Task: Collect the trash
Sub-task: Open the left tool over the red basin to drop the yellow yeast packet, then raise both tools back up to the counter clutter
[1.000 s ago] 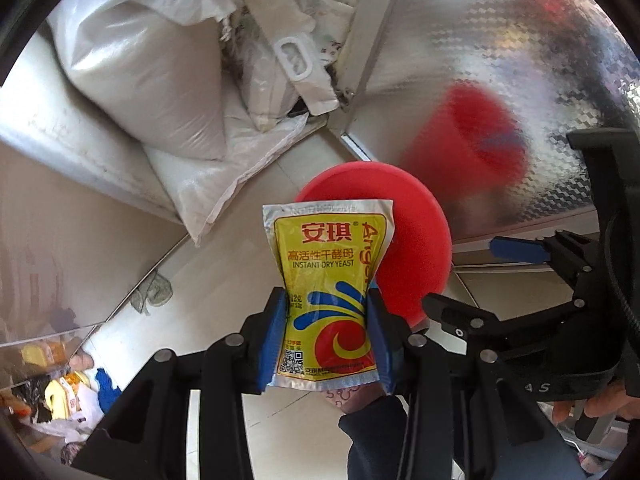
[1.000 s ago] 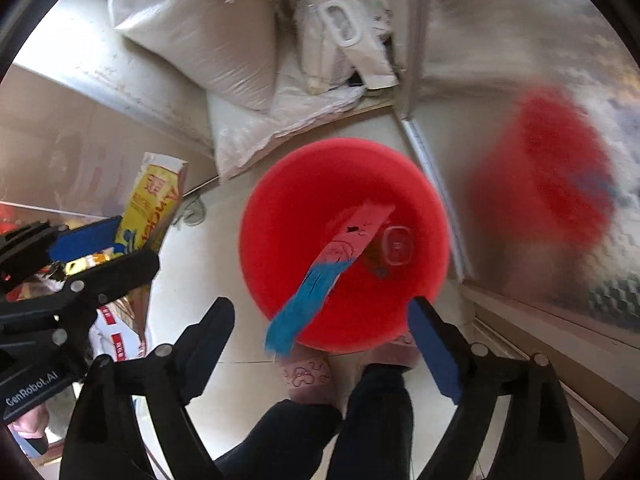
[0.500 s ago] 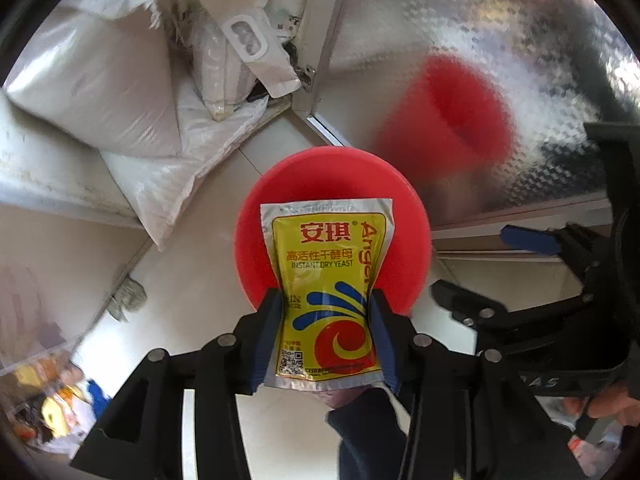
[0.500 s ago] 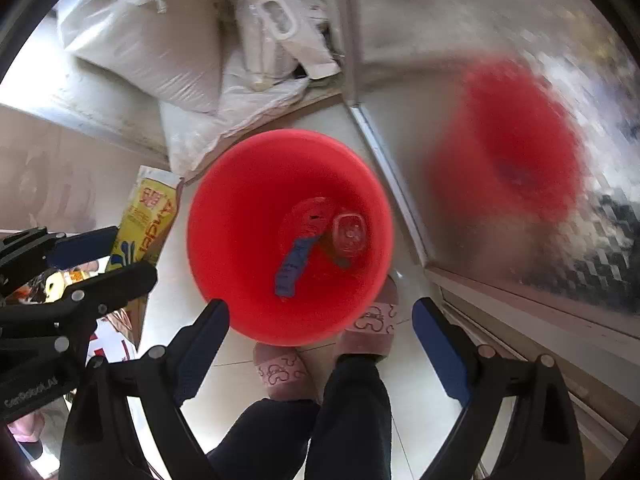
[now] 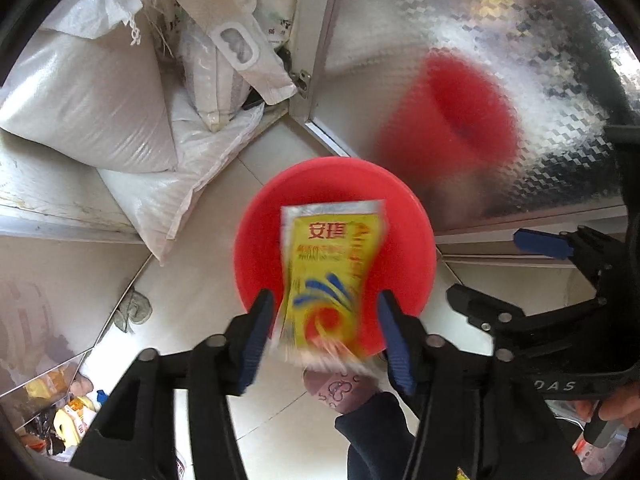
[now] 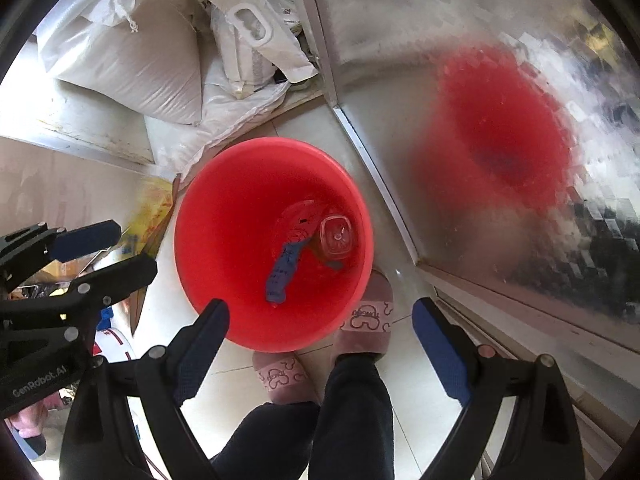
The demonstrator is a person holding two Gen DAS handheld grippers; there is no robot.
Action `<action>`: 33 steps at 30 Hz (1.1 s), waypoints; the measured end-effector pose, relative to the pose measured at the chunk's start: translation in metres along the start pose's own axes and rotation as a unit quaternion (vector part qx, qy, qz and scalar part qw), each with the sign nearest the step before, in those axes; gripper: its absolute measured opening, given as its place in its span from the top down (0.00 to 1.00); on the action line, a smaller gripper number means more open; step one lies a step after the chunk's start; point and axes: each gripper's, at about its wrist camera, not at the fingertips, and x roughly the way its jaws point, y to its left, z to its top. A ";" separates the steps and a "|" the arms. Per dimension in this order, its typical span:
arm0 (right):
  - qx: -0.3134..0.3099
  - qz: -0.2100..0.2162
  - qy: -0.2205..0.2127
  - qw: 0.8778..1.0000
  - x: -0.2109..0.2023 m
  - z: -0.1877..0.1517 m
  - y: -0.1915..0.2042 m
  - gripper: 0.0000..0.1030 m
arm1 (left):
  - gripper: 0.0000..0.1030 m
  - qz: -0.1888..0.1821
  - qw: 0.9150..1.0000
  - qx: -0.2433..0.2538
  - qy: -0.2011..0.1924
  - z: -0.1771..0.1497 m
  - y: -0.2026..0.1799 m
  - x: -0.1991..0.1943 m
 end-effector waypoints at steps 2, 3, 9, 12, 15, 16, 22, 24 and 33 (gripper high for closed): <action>-0.002 -0.007 0.000 1.000 0.000 0.000 -0.002 0.11 | 0.30 0.007 1.000 0.003 0.000 0.001 0.001 0.002; -0.004 -0.009 0.000 1.000 -0.001 -0.001 -0.002 0.11 | 0.26 0.007 1.000 0.004 0.000 0.000 0.001 0.002; -0.017 -0.013 -0.010 1.000 -0.016 -0.005 0.003 0.11 | 0.21 0.008 1.000 0.001 -0.012 -0.009 0.004 -0.016; -0.023 -0.004 -0.012 1.000 -0.036 -0.003 0.014 0.11 | 0.21 0.028 0.999 -0.020 -0.029 -0.016 0.010 -0.046; -0.042 0.006 -0.027 0.999 -0.070 -0.001 0.029 0.11 | 0.21 0.052 0.996 -0.044 -0.050 -0.023 0.019 -0.090; -0.049 0.011 -0.033 0.998 -0.084 0.001 0.035 0.11 | 0.21 0.060 0.995 -0.050 -0.058 -0.026 0.022 -0.106; -0.087 0.012 -0.066 0.994 -0.179 0.004 0.084 0.11 | 0.20 0.096 0.987 -0.106 -0.078 -0.043 0.043 -0.216; -0.102 0.015 -0.076 0.992 -0.212 0.005 0.098 0.11 | 0.20 0.101 0.984 -0.121 -0.088 -0.050 0.045 -0.256; -0.146 0.016 -0.142 0.979 -0.357 -0.002 0.145 0.11 | 0.19 0.120 0.968 -0.149 -0.160 -0.070 0.044 -0.411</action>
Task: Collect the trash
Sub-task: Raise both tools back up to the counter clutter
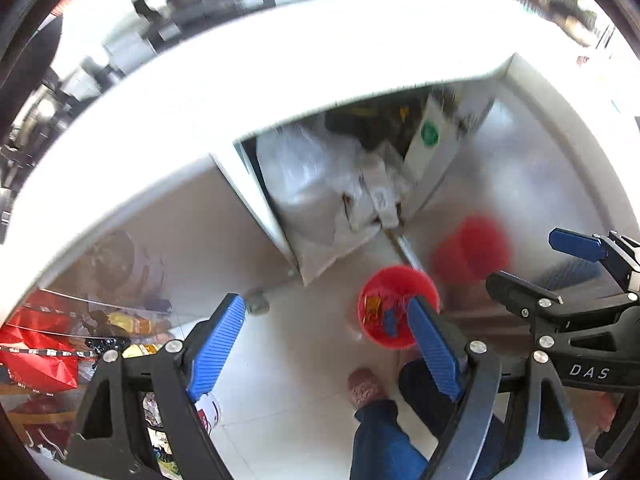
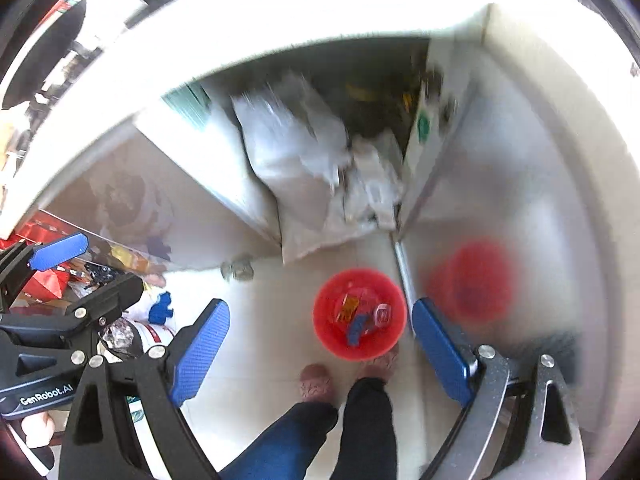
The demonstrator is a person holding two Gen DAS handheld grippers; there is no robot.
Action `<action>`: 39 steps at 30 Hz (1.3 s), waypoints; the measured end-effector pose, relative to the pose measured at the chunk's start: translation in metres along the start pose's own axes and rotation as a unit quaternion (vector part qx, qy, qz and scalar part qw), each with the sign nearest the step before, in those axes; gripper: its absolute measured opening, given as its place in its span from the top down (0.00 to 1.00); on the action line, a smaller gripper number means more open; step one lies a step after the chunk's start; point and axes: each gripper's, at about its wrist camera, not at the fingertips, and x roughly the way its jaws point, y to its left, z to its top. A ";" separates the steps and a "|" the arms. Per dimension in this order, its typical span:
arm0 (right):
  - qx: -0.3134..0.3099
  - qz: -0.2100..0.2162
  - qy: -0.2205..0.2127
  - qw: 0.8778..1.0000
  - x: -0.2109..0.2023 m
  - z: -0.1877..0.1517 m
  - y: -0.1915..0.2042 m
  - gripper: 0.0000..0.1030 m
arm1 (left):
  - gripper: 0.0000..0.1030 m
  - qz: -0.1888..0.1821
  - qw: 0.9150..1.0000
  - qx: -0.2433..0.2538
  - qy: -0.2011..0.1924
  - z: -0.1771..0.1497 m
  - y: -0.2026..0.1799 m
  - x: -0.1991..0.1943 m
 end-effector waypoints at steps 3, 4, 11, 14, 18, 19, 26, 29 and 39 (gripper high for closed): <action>-0.011 -0.004 -0.017 1.000 -0.038 0.011 0.008 0.11 | 0.18 -0.004 1.000 0.001 -0.022 0.006 0.001 -0.031; -0.014 -0.007 -0.025 1.000 -0.047 0.013 0.009 0.11 | 0.18 -0.007 1.000 0.003 -0.028 0.009 0.001 -0.041; -0.021 -0.051 -0.080 0.995 -0.104 0.026 0.015 0.11 | 0.18 -0.029 0.997 -0.005 -0.066 0.038 0.000 -0.095; -0.013 -0.064 -0.101 0.993 -0.124 0.030 0.013 0.11 | 0.18 -0.044 0.995 -0.002 -0.086 0.055 -0.001 -0.112; 0.013 -0.069 -0.128 0.989 -0.146 0.039 0.006 0.11 | 0.18 -0.049 0.992 0.017 -0.115 0.079 -0.011 -0.139; 0.019 -0.073 -0.134 0.988 -0.151 0.041 0.002 0.11 | 0.18 -0.048 0.991 0.023 -0.122 0.084 -0.014 -0.143; 0.053 -0.088 -0.159 0.982 -0.176 0.060 -0.022 0.11 | 0.18 -0.048 0.984 0.068 -0.156 0.118 -0.044 -0.169; 0.069 -0.096 -0.164 0.979 -0.183 0.066 -0.035 0.11 | 0.18 -0.059 0.983 0.084 -0.151 0.131 -0.059 -0.166; 0.118 -0.124 -0.164 0.971 -0.196 0.078 -0.092 0.11 | 0.15 -0.086 0.978 0.138 -0.134 0.185 -0.120 -0.143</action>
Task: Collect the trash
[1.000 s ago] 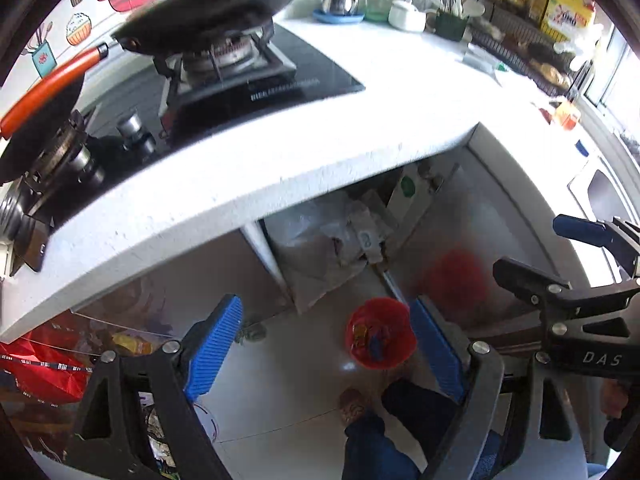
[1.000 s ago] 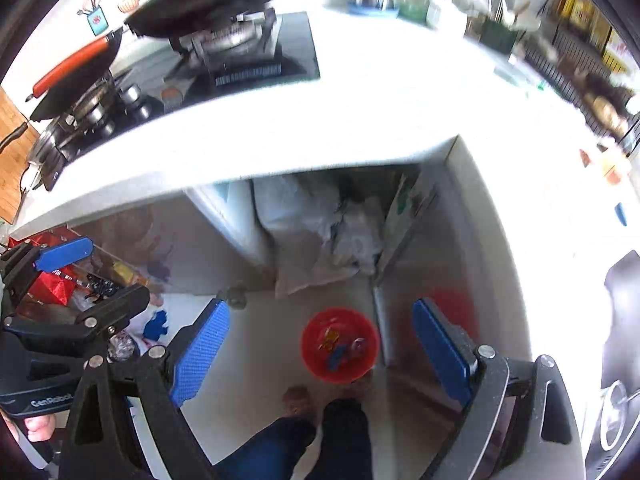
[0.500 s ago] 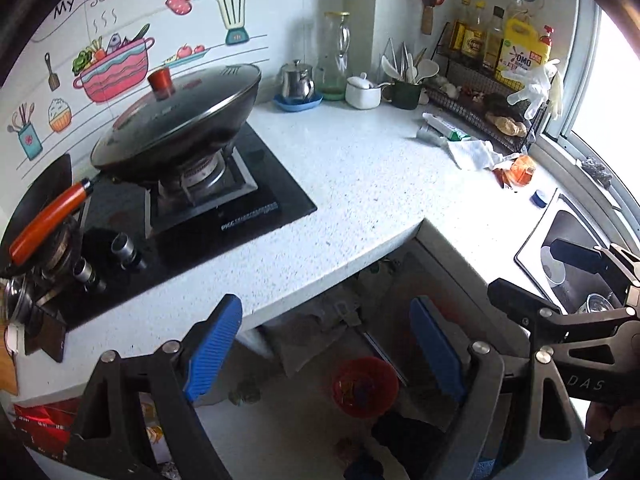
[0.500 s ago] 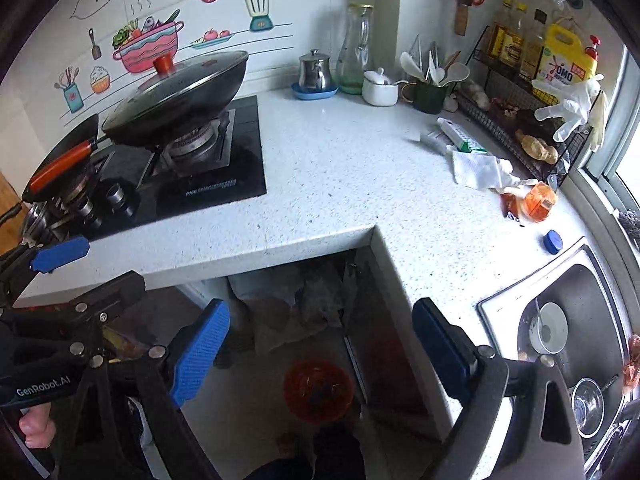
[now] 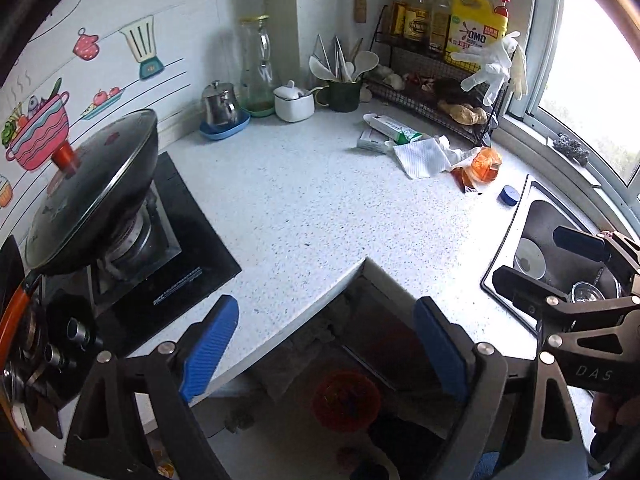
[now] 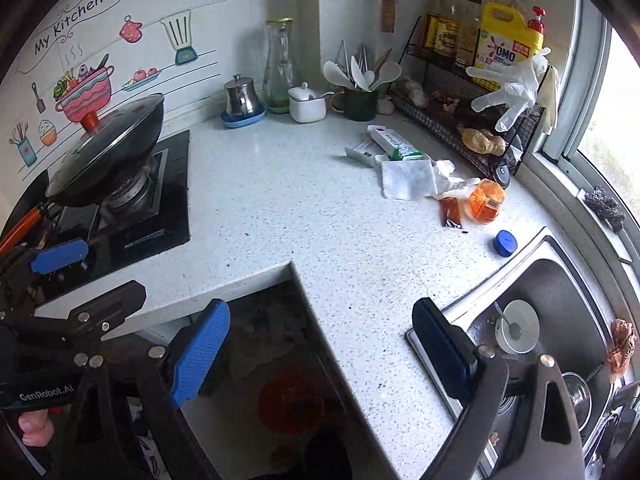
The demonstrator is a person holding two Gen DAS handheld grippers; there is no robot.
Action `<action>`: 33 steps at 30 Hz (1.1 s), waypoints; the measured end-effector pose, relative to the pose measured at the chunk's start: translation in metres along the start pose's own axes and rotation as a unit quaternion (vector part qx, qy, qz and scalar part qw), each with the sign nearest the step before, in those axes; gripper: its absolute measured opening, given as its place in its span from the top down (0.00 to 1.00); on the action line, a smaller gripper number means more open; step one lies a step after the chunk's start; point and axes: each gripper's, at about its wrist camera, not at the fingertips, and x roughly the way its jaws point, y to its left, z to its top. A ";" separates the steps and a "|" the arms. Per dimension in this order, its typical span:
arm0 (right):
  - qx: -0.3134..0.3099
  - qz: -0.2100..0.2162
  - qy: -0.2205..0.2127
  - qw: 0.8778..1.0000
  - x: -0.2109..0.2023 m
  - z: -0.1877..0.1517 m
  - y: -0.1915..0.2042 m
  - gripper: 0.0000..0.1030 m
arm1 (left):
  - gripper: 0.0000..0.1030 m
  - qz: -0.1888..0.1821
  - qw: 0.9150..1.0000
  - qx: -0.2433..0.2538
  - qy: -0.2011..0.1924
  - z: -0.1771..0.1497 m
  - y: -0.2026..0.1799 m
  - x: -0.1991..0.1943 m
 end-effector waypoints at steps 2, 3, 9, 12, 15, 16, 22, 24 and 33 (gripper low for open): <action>0.009 -0.006 -0.003 1.000 0.003 0.009 -0.014 0.11 | 0.15 -0.007 1.000 0.011 0.001 0.017 -0.010 0.011; 0.014 -0.009 -0.003 1.000 0.006 0.014 -0.021 0.11 | 0.15 -0.011 1.000 0.016 0.001 0.026 -0.015 0.016; 0.044 -0.027 0.002 0.999 0.026 0.044 -0.066 0.11 | 0.15 -0.026 0.999 0.035 0.014 0.079 -0.048 0.057; 0.059 -0.036 0.013 0.998 0.040 0.056 -0.090 0.11 | 0.15 -0.032 0.998 0.040 0.025 0.102 -0.063 0.081; 0.072 -0.043 0.028 0.996 0.056 0.067 -0.115 0.11 | 0.15 -0.046 0.997 0.043 0.045 0.125 -0.079 0.111; 0.075 -0.046 0.033 0.996 0.062 0.070 -0.123 0.11 | 0.15 -0.050 0.996 0.043 0.052 0.132 -0.084 0.121; 0.088 -0.057 0.058 0.993 0.105 0.090 -0.169 0.11 | 0.15 -0.069 0.993 0.051 0.083 0.167 -0.117 0.181; 0.090 -0.063 0.066 0.992 0.120 0.095 -0.182 0.11 | 0.15 -0.077 0.991 0.053 0.091 0.177 -0.126 0.200; 0.084 -0.088 0.077 0.990 0.160 0.121 -0.229 0.11 | 0.15 -0.110 0.987 0.046 0.111 0.218 -0.156 0.269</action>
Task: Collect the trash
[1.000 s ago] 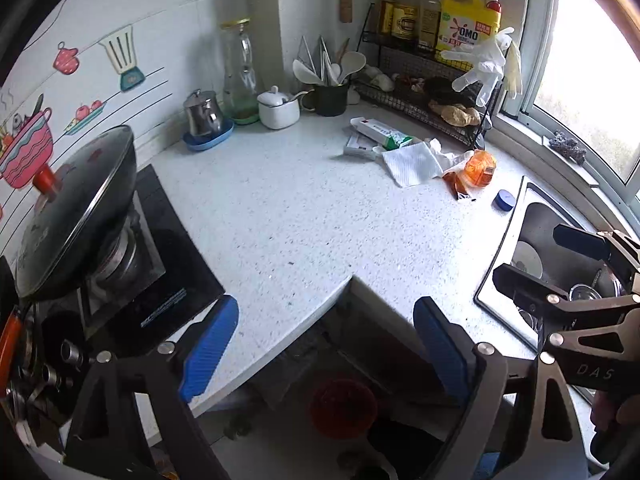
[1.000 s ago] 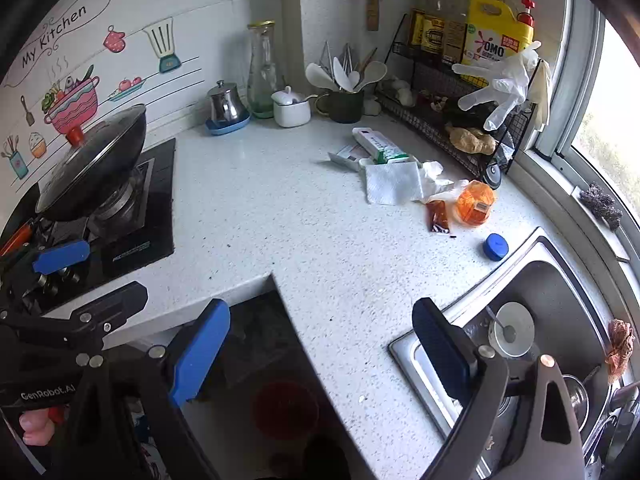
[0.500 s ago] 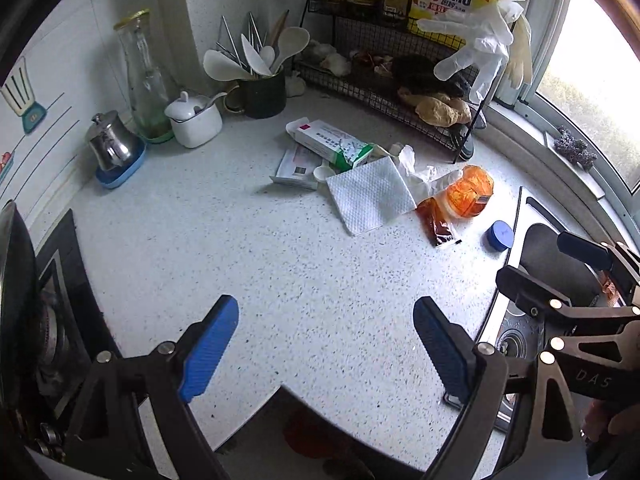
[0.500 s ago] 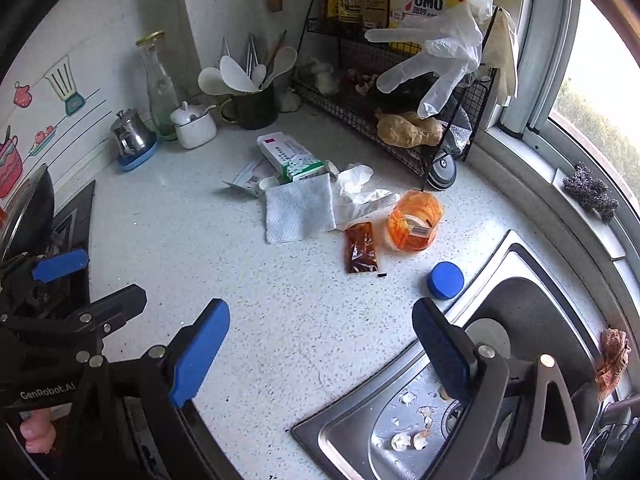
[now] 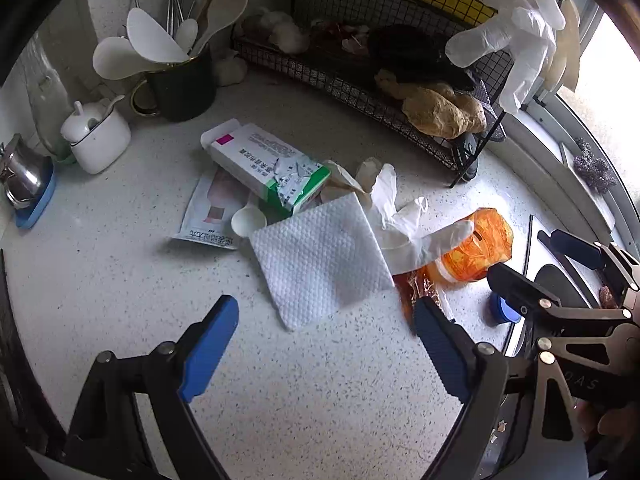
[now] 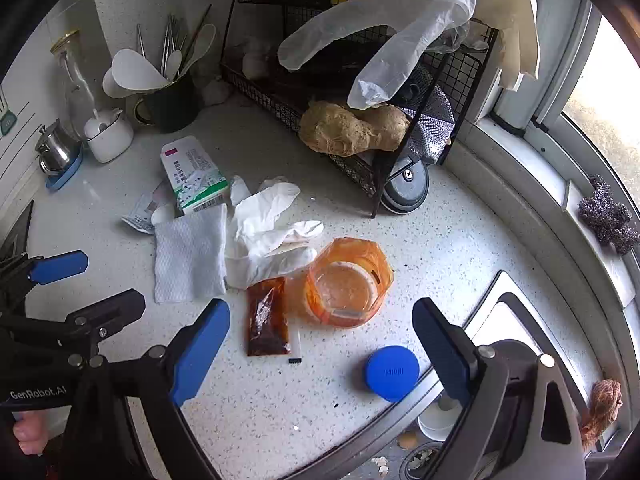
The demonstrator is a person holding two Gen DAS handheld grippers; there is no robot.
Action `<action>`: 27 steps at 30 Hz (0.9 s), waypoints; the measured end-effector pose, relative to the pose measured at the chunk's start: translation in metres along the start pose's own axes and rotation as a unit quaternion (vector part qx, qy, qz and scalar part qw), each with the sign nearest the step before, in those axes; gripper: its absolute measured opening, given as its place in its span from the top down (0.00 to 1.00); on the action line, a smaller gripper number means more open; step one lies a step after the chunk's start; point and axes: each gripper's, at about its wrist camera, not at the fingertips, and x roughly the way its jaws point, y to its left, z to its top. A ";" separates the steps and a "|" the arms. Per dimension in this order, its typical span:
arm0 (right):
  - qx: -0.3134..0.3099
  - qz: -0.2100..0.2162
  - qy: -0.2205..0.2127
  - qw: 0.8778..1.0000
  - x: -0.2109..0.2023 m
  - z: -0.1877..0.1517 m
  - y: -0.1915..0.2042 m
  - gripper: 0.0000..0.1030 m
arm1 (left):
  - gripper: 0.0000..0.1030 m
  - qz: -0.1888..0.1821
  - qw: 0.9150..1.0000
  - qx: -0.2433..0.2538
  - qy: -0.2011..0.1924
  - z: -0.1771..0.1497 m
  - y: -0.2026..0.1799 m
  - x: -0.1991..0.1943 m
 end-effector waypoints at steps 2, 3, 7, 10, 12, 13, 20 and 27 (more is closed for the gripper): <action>0.004 -0.004 0.005 1.000 0.008 0.002 -0.006 0.11 | 0.15 -0.004 1.000 0.001 0.011 0.008 -0.002 0.015; 0.006 -0.007 0.007 1.000 0.012 0.002 -0.009 0.11 | 0.15 -0.008 1.000 0.002 0.018 0.010 -0.004 0.022; 0.020 -0.006 0.022 1.000 0.024 -0.005 -0.020 0.11 | 0.18 -0.011 0.999 0.015 0.038 0.015 -0.011 0.047; 0.036 0.020 0.033 0.999 0.029 -0.010 -0.026 0.10 | 0.38 -0.014 0.998 0.018 0.057 0.015 -0.014 0.064; 0.038 0.026 0.035 0.998 0.030 -0.010 -0.027 0.10 | 0.61 -0.025 0.997 0.007 0.069 0.015 -0.013 0.075; 0.039 0.029 0.035 0.998 0.029 -0.010 -0.027 0.10 | 0.70 -0.033 0.997 -0.001 0.073 0.014 -0.012 0.078; 0.043 0.052 0.034 0.997 0.023 -0.009 -0.029 0.10 | 0.98 -0.037 0.998 0.005 0.060 0.007 -0.019 0.070; 0.034 0.061 0.033 0.997 0.026 -0.007 -0.020 0.10 | 0.99 -0.048 0.998 0.016 0.039 0.002 -0.013 0.049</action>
